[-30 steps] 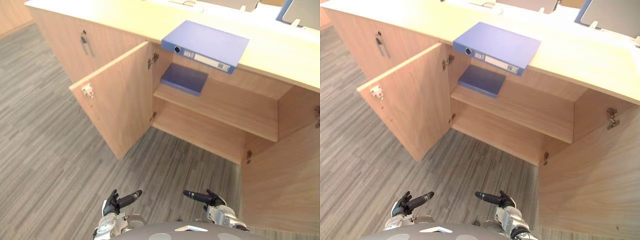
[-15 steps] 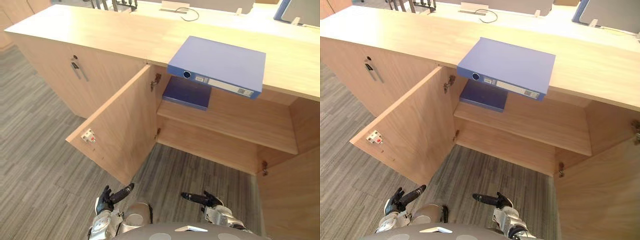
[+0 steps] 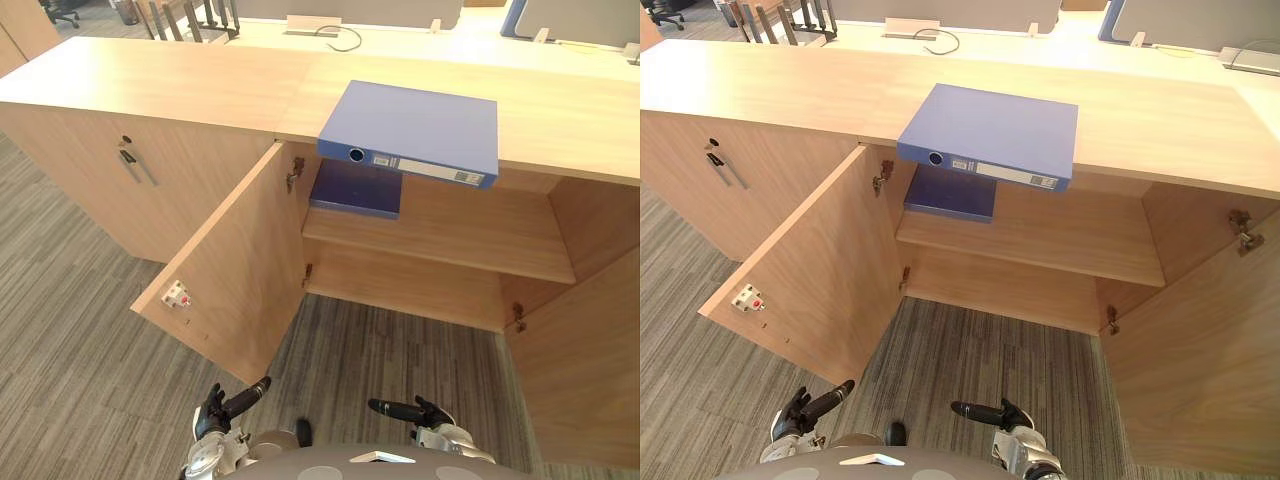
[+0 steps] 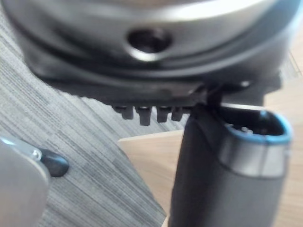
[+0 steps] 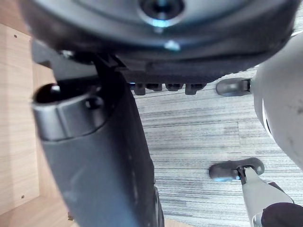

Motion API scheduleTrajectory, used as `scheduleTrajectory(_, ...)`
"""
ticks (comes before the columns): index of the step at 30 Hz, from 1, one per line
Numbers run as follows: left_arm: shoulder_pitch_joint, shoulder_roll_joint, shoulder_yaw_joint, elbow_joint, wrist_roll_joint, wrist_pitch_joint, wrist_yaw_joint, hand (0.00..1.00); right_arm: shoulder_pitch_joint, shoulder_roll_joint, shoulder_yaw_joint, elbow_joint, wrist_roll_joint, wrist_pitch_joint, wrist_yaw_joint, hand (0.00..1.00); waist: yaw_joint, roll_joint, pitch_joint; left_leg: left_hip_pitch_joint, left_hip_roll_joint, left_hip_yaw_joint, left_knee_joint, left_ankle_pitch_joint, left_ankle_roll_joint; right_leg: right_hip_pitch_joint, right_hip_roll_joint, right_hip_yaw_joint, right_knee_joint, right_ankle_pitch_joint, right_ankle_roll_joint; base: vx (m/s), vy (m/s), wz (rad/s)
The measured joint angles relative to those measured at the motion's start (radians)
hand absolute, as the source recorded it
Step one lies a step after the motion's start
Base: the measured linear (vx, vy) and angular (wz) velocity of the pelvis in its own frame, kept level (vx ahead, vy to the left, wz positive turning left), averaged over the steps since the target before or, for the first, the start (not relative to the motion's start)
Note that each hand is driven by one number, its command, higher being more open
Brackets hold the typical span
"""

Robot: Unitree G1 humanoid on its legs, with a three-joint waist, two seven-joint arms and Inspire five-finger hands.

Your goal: Walk over to the cabinet, pick up the folder, carry it to the office cabinet, place the folder inside the office cabinet, then close the office cabinet door

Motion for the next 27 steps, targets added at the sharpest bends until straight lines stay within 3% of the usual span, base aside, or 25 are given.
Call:
scheduleTrajectory(5,0.002,0.001,-0.012,0.001,0.000,0.000,0.002,1.00,0.014,0.005,0.000,0.000,-0.003,0.000,0.000,1.00,-0.004,0.002,-0.001,0.059,-0.024,-0.049,-0.110,0.033,-0.025,-0.007,-0.009,-0.009,0.002,-0.003,-0.003,-0.11,0.002,-0.15)
scheduleTrajectory(8,0.006,0.025,-0.121,-0.027,0.002,0.001,-0.001,1.00,0.024,0.003,0.000,0.000,-0.025,0.000,0.000,1.00,-0.010,0.006,-0.004,0.061,-0.020,-0.061,-0.124,0.056,-0.020,-0.009,-0.004,-0.009,0.002,-0.006,0.000,-0.04,-0.032,0.00)
scheduleTrajectory(11,0.058,0.071,-0.278,-0.186,0.003,0.004,-0.052,1.00,0.026,-0.004,0.018,0.000,-0.041,0.000,0.000,1.00,-0.012,0.007,-0.005,0.061,-0.020,-0.067,-0.126,0.067,-0.009,-0.010,-0.002,-0.008,0.003,-0.005,0.010,0.00,-0.012,0.01)
scheduleTrajectory(13,0.097,0.121,-0.379,-0.379,-0.081,0.008,-0.158,1.00,0.020,-0.006,0.034,0.000,-0.081,0.000,0.005,1.00,-0.013,0.007,-0.005,0.059,-0.020,-0.067,-0.126,0.073,-0.001,-0.014,-0.001,-0.004,0.002,-0.001,0.017,0.03,-0.027,-0.05)
scheduleTrajectory(19,0.060,0.204,-0.442,-0.666,-0.330,0.022,-0.338,1.00,0.002,-0.006,0.096,0.005,-0.120,-0.002,0.047,1.00,-0.038,0.014,-0.025,0.059,-0.015,-0.058,-0.125,0.077,0.006,-0.024,0.003,0.022,-0.001,0.001,0.019,0.02,-0.030,-0.12)
scheduleTrajectory(23,0.033,0.220,-0.469,-0.744,-0.416,0.023,-0.352,1.00,0.001,-0.009,0.126,0.010,-0.121,-0.001,0.065,1.00,-0.036,0.014,-0.030,0.064,-0.005,-0.054,-0.124,0.077,0.006,-0.024,0.011,0.031,-0.001,0.002,0.018,-0.02,-0.050,-0.07)
scheduleTrajectory(27,0.037,0.269,-0.557,-0.798,-0.432,0.069,-0.370,1.00,0.001,-0.024,0.168,0.018,-0.121,-0.001,0.080,1.00,-0.037,0.028,-0.042,0.077,0.000,-0.038,-0.127,0.077,0.005,-0.022,0.013,0.047,0.001,0.007,0.018,-0.05,-0.021,-0.14)
